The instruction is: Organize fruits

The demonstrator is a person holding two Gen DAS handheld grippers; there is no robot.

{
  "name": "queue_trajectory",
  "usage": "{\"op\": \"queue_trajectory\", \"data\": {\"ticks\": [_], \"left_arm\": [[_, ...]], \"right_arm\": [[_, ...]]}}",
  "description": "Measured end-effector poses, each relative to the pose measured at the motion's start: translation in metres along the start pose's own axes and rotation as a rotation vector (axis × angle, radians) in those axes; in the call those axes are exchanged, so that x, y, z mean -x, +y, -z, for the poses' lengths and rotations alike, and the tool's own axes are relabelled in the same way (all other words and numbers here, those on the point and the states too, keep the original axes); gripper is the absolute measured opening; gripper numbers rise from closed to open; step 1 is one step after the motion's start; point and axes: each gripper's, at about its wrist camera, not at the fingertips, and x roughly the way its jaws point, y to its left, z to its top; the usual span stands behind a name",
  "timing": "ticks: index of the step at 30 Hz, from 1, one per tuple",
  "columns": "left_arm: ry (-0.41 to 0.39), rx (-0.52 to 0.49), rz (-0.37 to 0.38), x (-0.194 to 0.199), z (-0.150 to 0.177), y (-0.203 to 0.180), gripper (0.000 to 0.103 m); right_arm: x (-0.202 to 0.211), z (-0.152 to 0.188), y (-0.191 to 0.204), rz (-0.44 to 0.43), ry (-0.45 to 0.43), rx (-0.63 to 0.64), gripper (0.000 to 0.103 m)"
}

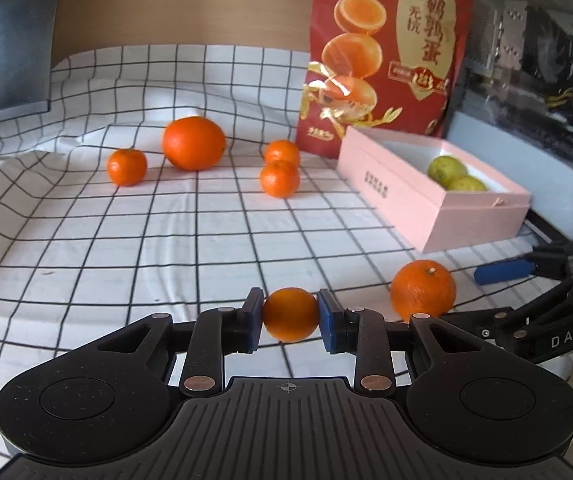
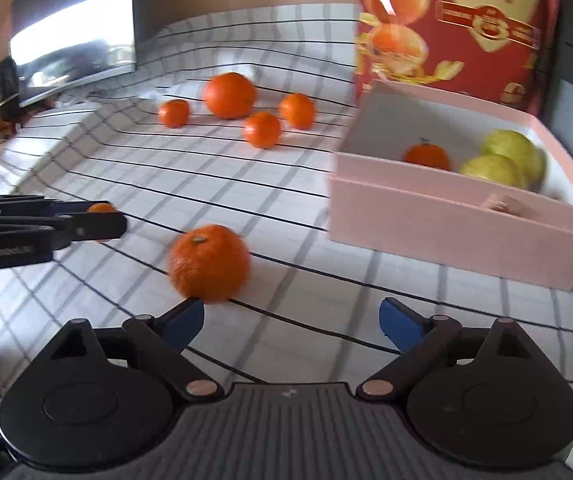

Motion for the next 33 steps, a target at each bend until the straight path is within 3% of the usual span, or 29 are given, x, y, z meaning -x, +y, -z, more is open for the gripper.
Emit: {"op": "queue_trajectory", "data": {"ticks": [3,9,14,26,33], "left_arm": [[0.001,-0.019,-0.013,0.001,0.004,-0.002,0.033],[-0.004,-0.04,-0.019,0.01,0.011,-0.004,0.033],[-0.009,-0.037,-0.014,0.015,0.01,-0.003,0.033],[-0.003,-0.109,0.033,0.018,0.008,-0.032,0.033],[0.048,-0.141,0.122,0.003,0.005,-0.058,0.033]], "right_arm": [[-0.008,-0.008,0.012,-0.046,0.006,0.02,0.088],[-0.023,-0.013,0.041,-0.031,-0.003,0.099,0.078],[-0.017,-0.015,0.052,-0.026,0.0,0.148,0.048],[0.013,0.004,0.018,0.053,0.014,0.107,0.048],[0.03,0.017,-0.026,0.108,0.008,-0.002,0.048]]}}
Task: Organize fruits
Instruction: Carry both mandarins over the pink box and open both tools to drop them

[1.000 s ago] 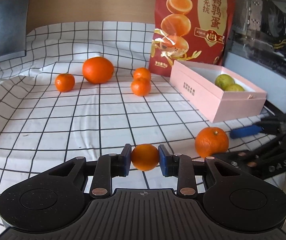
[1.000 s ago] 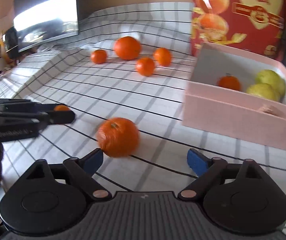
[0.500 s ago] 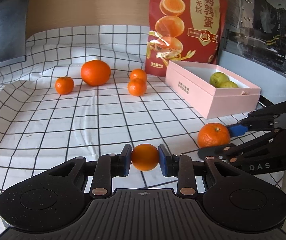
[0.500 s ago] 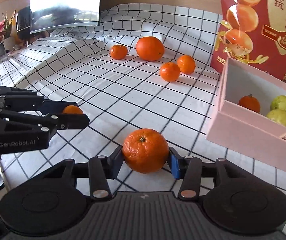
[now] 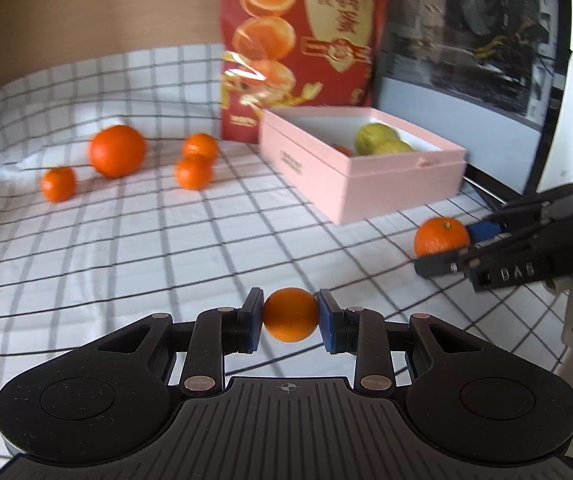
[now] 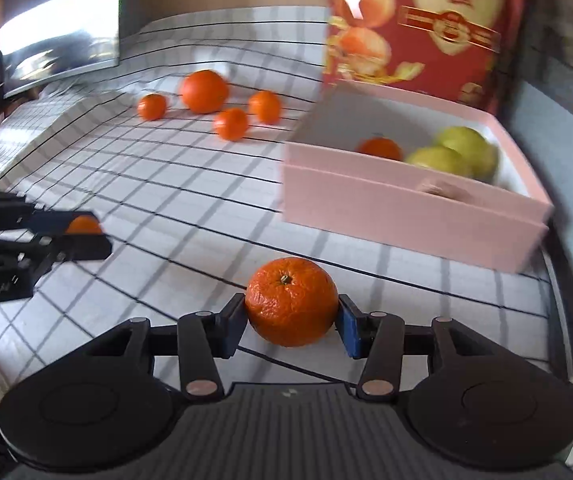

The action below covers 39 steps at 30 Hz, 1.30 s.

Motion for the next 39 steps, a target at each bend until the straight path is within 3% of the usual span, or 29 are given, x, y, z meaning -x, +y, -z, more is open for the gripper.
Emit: {"op": "queue_trajectory", "data": {"ticks": [5,10,14,17,20,23,30,32,39], "left_arm": [[-0.049,0.025,0.067,-0.009,-0.045,-0.007,0.033],[-0.099,0.123,0.133,-0.028,-0.122,-0.011,0.033],[-0.079,0.161,0.123,-0.06,-0.173,-0.018,0.033],[-0.019,0.155,0.097,-0.096,-0.197,-0.027,0.033],[0.045,0.158,0.064,-0.126,-0.202,-0.032,0.033],[0.099,0.197,0.081,-0.143,-0.195,-0.03,0.033],[0.134,0.131,0.122,-0.16,-0.181,-0.036,0.034],[0.117,0.154,0.142,-0.157,-0.18,-0.033,0.034],[-0.052,0.174,0.2,-0.12,-0.178,-0.009,0.034]], "right_arm": [[0.012,-0.011,-0.032,0.035,-0.016,-0.089,0.047],[0.053,-0.067,-0.064,0.025,-0.14,-0.214,0.047],[0.081,-0.12,-0.066,0.182,-0.255,-0.153,0.047],[0.089,-0.157,-0.067,0.249,-0.28,-0.132,0.047],[0.085,-0.189,-0.071,0.313,-0.278,-0.132,0.047],[0.078,-0.208,-0.067,0.387,-0.263,-0.097,0.047],[0.066,-0.21,-0.067,0.307,-0.225,-0.112,0.047],[0.063,-0.208,-0.066,0.315,-0.222,-0.118,0.047],[0.053,-0.199,-0.071,0.285,-0.212,-0.148,0.047]]}}
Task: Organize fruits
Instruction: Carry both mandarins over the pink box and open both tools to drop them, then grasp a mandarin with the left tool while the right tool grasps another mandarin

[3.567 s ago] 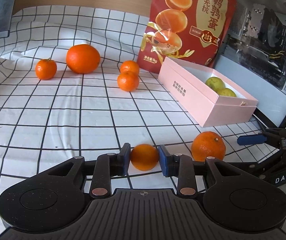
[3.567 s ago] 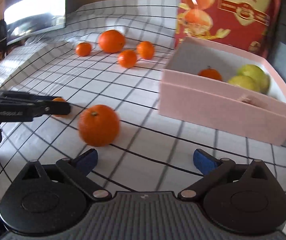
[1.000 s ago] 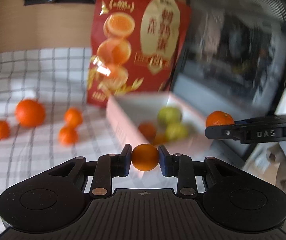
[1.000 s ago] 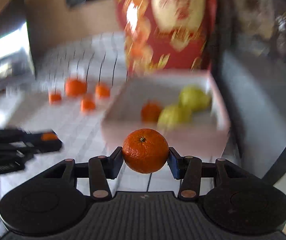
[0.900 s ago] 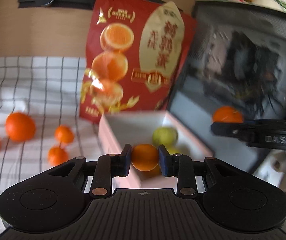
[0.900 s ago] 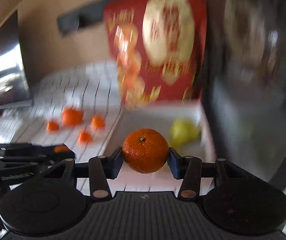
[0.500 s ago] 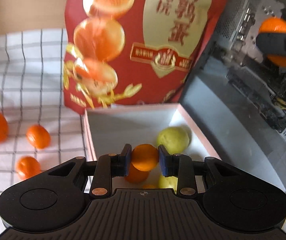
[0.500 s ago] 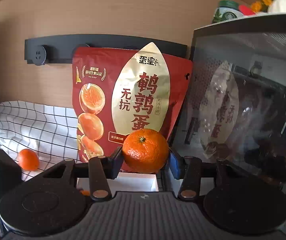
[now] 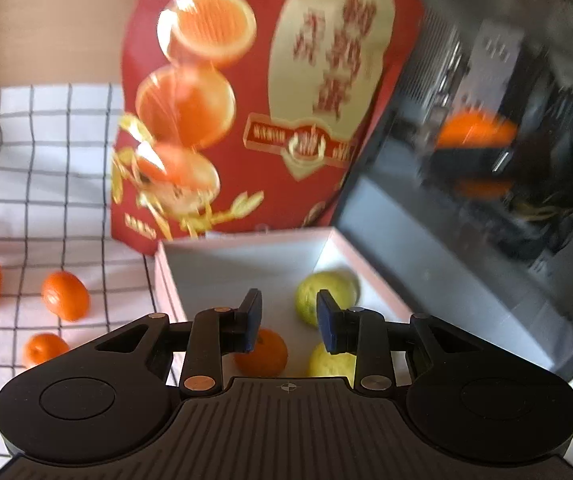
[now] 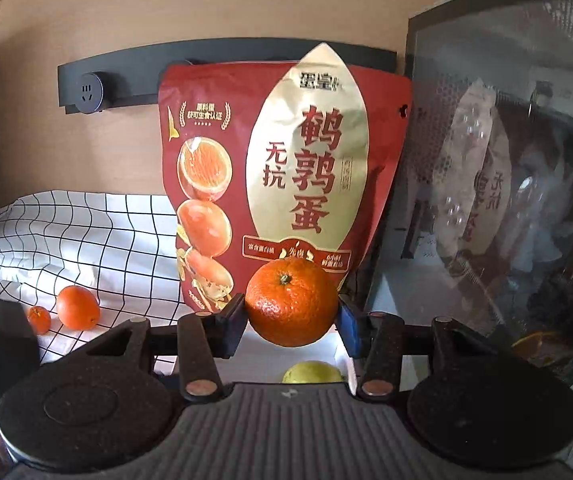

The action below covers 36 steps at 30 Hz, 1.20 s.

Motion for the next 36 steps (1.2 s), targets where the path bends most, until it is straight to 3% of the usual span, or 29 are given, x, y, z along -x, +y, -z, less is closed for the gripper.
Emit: {"op": "queue_trajectory", "data": {"ticks": [4,6,11,14,19,22,25,27,28,29,31,36], "left_arm": [[-0.056,0.065,0.023,0.021,0.002,0.025,0.034],[-0.056,0.094,0.0,0.029,0.004,0.044,0.034],[-0.1,0.175,-0.142,0.056,0.011,0.111,0.034],[-0.137,0.265,-0.225,0.076,0.015,0.162,0.034],[-0.206,0.311,-0.364,0.113,0.028,0.224,0.034],[-0.222,0.385,-0.359,0.119,0.043,0.252,0.034],[-0.292,0.457,-0.348,0.12,0.06,0.269,0.034],[-0.365,0.509,-0.328,0.123,0.073,0.278,0.034],[-0.361,0.528,-0.335,0.124,0.076,0.281,0.034],[-0.347,0.533,-0.348,0.126,0.074,0.283,0.034],[-0.41,0.499,-0.377,0.137,0.073,0.279,0.034],[-0.433,0.553,-0.398,0.147,0.078,0.285,0.034]], "right_arm": [[-0.018,0.011,0.0,-0.028,0.043,-0.018,0.047],[-0.034,0.017,0.002,-0.037,0.088,-0.039,0.047],[-0.078,0.032,0.012,-0.073,0.181,-0.08,0.047],[-0.112,0.041,0.019,-0.057,0.232,-0.112,0.047],[-0.157,0.057,0.028,-0.012,0.297,-0.139,0.049],[-0.163,0.06,0.039,0.052,0.275,-0.092,0.062],[-0.15,0.052,0.058,0.065,0.207,-0.044,0.064],[-0.135,0.046,0.076,0.002,0.161,-0.027,0.073],[-0.127,0.044,0.087,-0.047,0.144,-0.02,0.079],[-0.12,0.043,0.101,-0.101,0.127,-0.012,0.08],[-0.11,0.045,0.13,-0.185,0.105,0.02,0.082],[-0.119,0.06,0.205,-0.296,0.1,0.115,0.082]]}}
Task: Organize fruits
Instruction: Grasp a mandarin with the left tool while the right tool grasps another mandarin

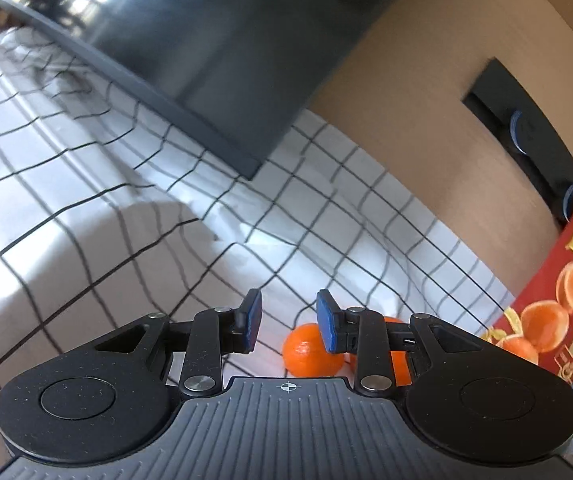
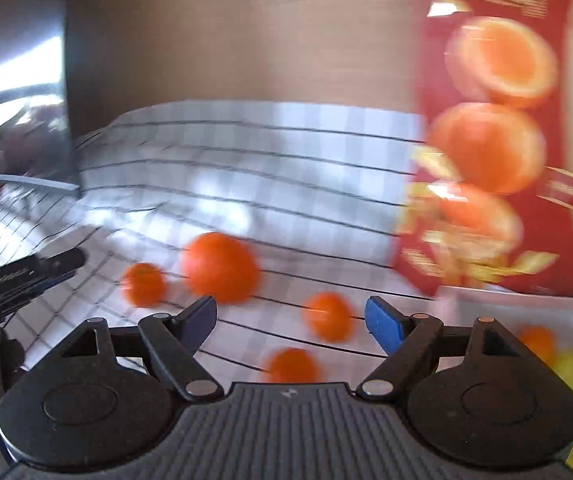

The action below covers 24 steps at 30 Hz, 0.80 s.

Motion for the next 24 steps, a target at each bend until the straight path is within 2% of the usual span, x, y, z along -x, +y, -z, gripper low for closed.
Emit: {"op": "queue_trajectory", "data": {"ticks": [2,5,9,12,15,17,20,22,24], "left_arm": [[0.013,0.019,-0.001,-0.001,-0.001,0.004,0.034],[0.044,0.016,0.056,-0.004,-0.001,0.0,0.034],[0.078,-0.087,0.079,-0.009,0.006,-0.019,0.034],[0.084,-0.151,0.09,-0.01,0.012,-0.032,0.034],[0.085,-0.204,0.072,-0.011,0.02,-0.04,0.034],[0.092,-0.195,0.055,-0.012,0.024,-0.041,0.034],[0.095,-0.165,0.06,-0.012,0.026,-0.04,0.034],[0.093,-0.195,0.049,-0.013,0.027,-0.044,0.034],[0.097,-0.221,0.034,-0.016,0.028,-0.046,0.034]], "right_arm": [[-0.019,-0.002,0.018,-0.024,-0.003,0.001,0.082],[-0.044,-0.005,0.03,-0.026,-0.002,-0.026,0.082],[-0.071,-0.003,0.032,0.085,0.05,-0.023,0.082],[-0.062,0.01,0.027,0.169,0.036,0.016,0.082],[-0.052,0.024,0.015,0.19,0.051,0.027,0.082],[-0.052,0.031,0.003,0.154,0.078,-0.018,0.082],[-0.048,0.029,-0.026,0.074,0.101,-0.179,0.082],[-0.05,0.03,-0.041,-0.005,0.132,-0.271,0.081],[-0.053,0.034,-0.046,-0.056,0.156,-0.296,0.079]]}}
